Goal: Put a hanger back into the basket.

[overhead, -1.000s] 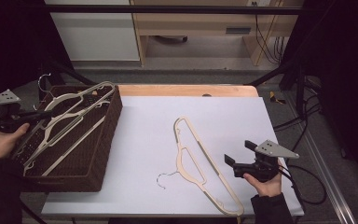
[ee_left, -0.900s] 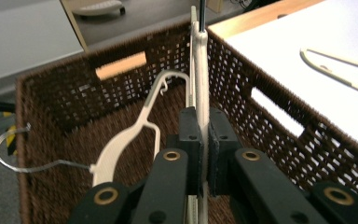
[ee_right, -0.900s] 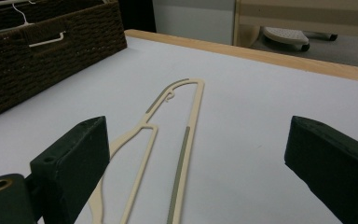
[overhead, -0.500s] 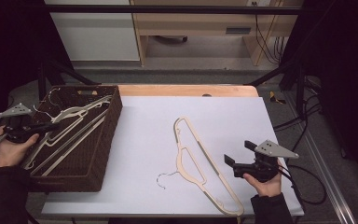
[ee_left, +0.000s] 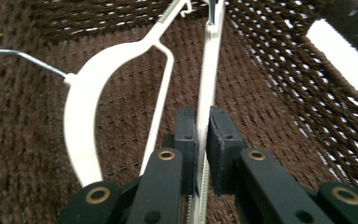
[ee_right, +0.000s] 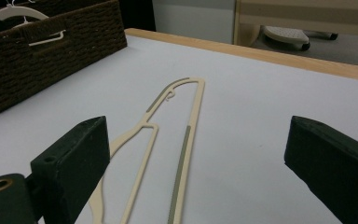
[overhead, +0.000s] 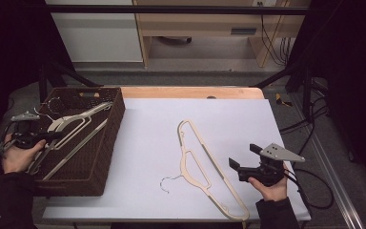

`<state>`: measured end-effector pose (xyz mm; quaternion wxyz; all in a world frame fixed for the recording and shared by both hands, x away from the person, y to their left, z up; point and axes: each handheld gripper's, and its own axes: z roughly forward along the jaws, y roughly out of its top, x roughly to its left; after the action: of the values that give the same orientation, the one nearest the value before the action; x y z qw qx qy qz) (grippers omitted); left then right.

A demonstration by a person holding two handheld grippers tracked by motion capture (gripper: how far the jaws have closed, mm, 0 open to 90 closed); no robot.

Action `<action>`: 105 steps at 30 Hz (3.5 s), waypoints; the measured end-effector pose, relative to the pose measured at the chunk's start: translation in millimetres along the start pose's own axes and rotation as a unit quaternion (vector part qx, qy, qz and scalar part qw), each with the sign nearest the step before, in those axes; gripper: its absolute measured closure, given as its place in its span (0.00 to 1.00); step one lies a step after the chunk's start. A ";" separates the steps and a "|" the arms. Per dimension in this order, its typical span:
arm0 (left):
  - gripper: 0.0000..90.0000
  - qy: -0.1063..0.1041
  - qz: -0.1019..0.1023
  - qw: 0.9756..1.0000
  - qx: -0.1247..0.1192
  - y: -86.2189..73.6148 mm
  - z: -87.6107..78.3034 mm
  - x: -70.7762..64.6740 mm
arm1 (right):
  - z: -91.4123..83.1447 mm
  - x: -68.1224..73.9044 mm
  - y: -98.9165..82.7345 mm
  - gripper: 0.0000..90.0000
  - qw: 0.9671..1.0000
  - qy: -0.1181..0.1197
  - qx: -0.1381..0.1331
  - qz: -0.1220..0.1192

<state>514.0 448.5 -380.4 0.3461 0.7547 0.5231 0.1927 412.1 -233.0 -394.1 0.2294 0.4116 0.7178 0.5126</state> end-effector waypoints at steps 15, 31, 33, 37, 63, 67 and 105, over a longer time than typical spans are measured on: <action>0.55 0.078 -0.057 0.993 0.064 -5.8 7.6 13.2 | 1.3 0.7 -0.8 0.08 1.000 0.001 0.004 -0.003; 0.21 0.053 -0.007 0.995 -0.084 8.6 -23.6 -34.2 | -2.5 -0.1 0.6 0.06 1.000 -0.004 -0.008 -0.003; 0.17 0.048 0.008 0.993 -0.103 12.6 -27.8 -44.5 | -3.4 -0.1 0.8 0.06 1.000 -0.001 -0.010 -0.003; 0.12 0.033 0.022 0.990 -0.137 20.3 -35.5 -63.5 | -4.3 -0.1 1.4 0.06 1.000 -0.002 -0.018 0.001; 0.06 -0.127 0.126 0.962 -0.204 19.7 -25.4 -210.0 | -6.5 1.3 1.6 0.07 0.999 0.023 -0.033 0.007; 0.06 -0.147 0.137 0.960 -0.197 16.9 -18.4 -225.7 | -6.3 1.2 1.8 0.07 0.999 0.027 -0.034 0.009; 0.17 -0.223 0.199 0.953 -0.038 -20.2 96.9 -322.2 | 6.5 22.5 -0.6 0.08 0.998 0.062 -0.006 -0.012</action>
<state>442.0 124.4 -438.6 0.4371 0.8536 0.2638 0.1038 404.2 -211.0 -394.9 0.1926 0.3687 0.7328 0.5385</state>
